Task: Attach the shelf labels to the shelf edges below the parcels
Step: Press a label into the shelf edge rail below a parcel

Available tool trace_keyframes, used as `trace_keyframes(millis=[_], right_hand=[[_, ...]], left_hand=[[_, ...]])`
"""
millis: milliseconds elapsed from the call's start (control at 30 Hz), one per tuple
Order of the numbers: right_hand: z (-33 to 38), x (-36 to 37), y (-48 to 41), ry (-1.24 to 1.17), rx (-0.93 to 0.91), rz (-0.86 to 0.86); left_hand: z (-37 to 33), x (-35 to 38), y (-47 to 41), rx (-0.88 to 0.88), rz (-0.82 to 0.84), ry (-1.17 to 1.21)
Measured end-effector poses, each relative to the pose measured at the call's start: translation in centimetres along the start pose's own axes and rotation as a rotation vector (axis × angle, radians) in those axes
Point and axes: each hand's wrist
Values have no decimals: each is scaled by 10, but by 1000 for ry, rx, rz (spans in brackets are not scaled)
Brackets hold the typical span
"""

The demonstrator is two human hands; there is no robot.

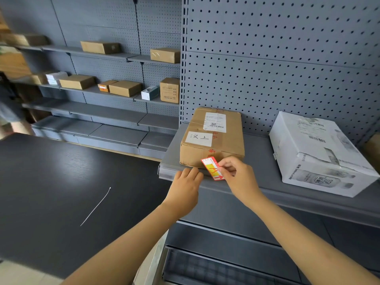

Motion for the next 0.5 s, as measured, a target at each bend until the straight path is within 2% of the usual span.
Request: trace_keyframes(millis=[267, 367, 500], right_hand=[[0, 9, -1, 44, -29, 39], [-2, 12, -2, 160, -70, 55], [1, 15, 3, 429, -213, 86]], left_hand=[[2, -1, 3, -10, -8, 98], [2, 0, 10, 6, 3, 101], [3, 1, 13, 23, 11, 90]])
Point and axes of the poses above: each hand's wrist, its own y-axis away from the middle knuckle, its own x-axis out of the palm, z = x × y, and after that the axes turned 7 degrees about x, right-handed
